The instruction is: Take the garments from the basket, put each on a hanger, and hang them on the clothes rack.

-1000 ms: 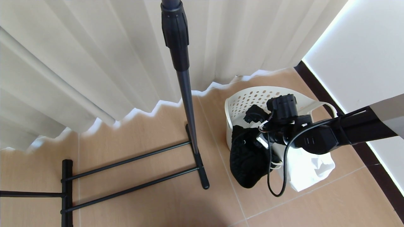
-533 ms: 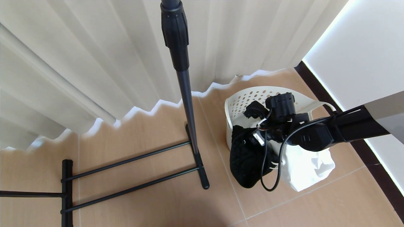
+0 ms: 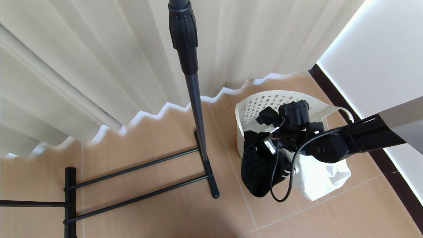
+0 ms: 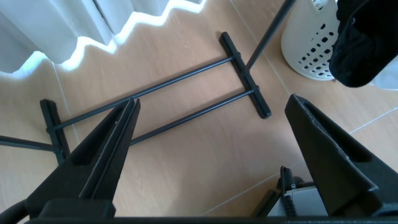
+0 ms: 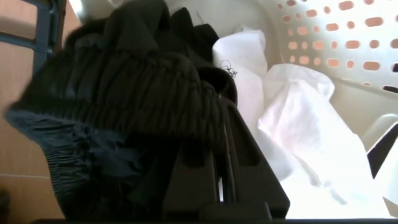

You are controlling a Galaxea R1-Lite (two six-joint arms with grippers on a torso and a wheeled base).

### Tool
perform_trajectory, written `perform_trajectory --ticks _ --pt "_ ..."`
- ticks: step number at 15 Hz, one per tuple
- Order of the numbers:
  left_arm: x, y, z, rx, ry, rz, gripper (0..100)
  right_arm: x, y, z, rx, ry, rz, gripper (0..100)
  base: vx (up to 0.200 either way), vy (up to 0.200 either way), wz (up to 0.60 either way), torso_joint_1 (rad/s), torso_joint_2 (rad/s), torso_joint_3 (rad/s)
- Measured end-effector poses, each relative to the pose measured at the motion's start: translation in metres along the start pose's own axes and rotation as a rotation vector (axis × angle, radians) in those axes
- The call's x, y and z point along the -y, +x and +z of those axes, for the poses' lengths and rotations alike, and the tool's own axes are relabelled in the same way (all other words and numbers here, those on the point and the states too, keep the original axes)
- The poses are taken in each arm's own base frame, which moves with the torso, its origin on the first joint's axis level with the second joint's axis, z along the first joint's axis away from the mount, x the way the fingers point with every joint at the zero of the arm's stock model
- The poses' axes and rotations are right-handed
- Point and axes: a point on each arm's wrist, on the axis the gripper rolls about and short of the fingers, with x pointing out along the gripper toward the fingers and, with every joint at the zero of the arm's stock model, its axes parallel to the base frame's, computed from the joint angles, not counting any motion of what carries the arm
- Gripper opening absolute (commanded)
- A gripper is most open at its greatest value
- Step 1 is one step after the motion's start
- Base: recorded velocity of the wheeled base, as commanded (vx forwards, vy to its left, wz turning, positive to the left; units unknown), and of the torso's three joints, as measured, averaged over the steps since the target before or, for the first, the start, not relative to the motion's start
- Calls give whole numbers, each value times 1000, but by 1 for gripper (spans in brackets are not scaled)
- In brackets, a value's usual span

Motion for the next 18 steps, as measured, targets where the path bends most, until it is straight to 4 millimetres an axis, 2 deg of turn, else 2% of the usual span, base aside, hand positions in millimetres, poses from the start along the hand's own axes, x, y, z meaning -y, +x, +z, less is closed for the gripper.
perform_trajectory --ticks 3,5,10,12,14,18 --pt "0 0 0 0 -1 1 100 8 -29 -6 58 27 -1 0 0 0 0 0 0 0" --pt "0 0 0 0 -6 1 100 9 -64 -15 112 83 5 0 0 0 0 0 0 0" --pt "0 0 0 0 -1 0 100 -1 -167 -41 323 166 86 0 0 0 0 0 0 0" --pt "0 0 0 0 0 0 100 -1 -195 -50 388 172 123 0 0 0 0 0 0 0" --pt "0 0 0 0 2 0 100 3 -210 -50 437 186 129 0 0 0 0 0 0 0" --pt "0 0 0 0 3 -3 100 7 -218 -47 473 199 125 0 0 0 0 1 1 14"
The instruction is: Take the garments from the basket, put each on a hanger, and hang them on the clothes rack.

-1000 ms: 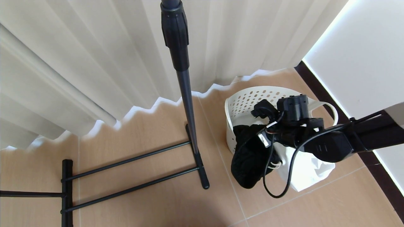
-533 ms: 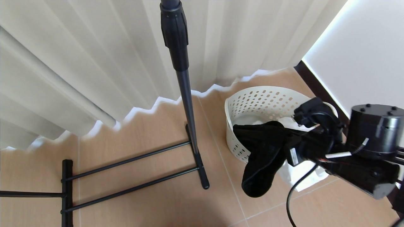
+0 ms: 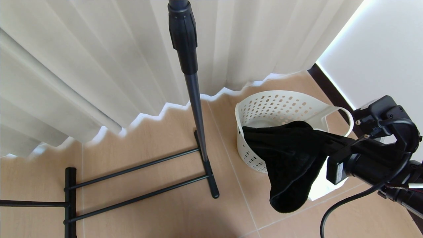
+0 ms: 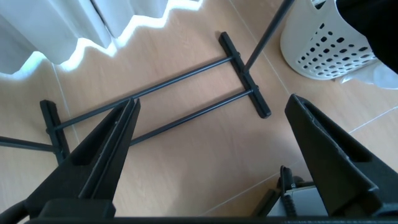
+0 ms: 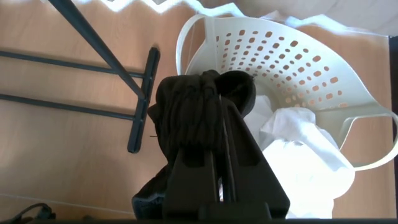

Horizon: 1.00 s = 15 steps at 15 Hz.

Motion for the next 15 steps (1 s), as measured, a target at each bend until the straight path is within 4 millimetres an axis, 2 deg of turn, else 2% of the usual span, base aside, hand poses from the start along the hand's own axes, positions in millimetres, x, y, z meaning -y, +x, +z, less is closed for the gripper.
perform_trajectory --ticks 15 --pt "0 0 0 0 0 0 100 3 2 4 18 13 -20 0 0 0 0 1 1 190"
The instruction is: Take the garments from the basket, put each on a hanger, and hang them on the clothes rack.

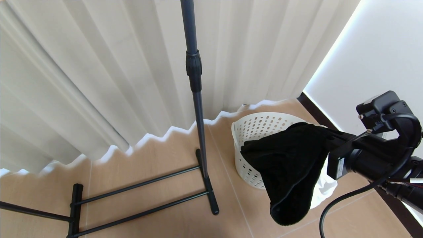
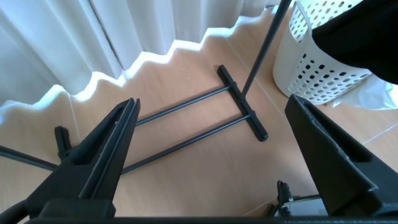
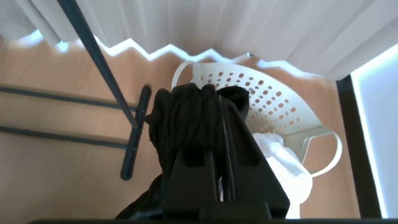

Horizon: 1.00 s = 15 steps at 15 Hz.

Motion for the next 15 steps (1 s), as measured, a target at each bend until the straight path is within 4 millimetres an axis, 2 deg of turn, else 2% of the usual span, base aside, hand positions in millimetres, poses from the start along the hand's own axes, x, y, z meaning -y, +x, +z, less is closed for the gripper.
perform_trajectory --ticks 5,15 --pt "0 0 0 -1 0 0 100 5 2 -1 25 12 -28 0 0 0 0 9 -27 170" --pt "0 0 0 0 0 0 100 5 1 -3 19 9 -29 0 0 0 0 105 -430 -126"
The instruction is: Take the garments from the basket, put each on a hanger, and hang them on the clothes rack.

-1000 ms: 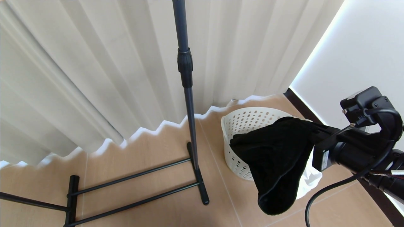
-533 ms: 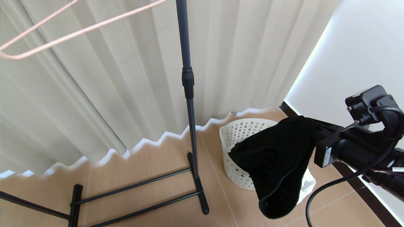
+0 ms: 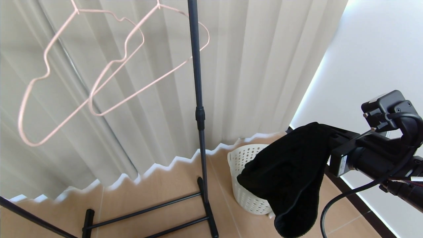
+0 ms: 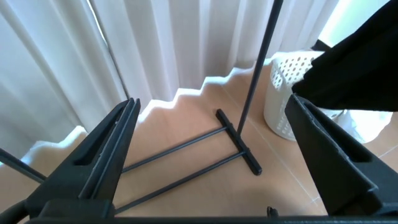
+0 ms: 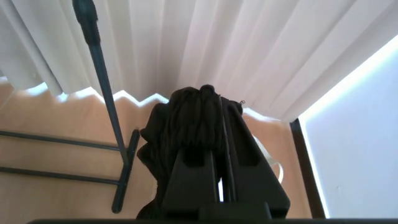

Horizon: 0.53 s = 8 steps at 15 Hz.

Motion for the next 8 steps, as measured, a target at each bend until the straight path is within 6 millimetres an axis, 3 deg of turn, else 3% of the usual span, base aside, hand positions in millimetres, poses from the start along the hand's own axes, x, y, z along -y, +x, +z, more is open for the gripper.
perform_trajectory --ticks 8 --pt "0 0 0 0 0 0 100 0 -1 -1 -2 0 1 0 0 0 0 184 -521 -138"
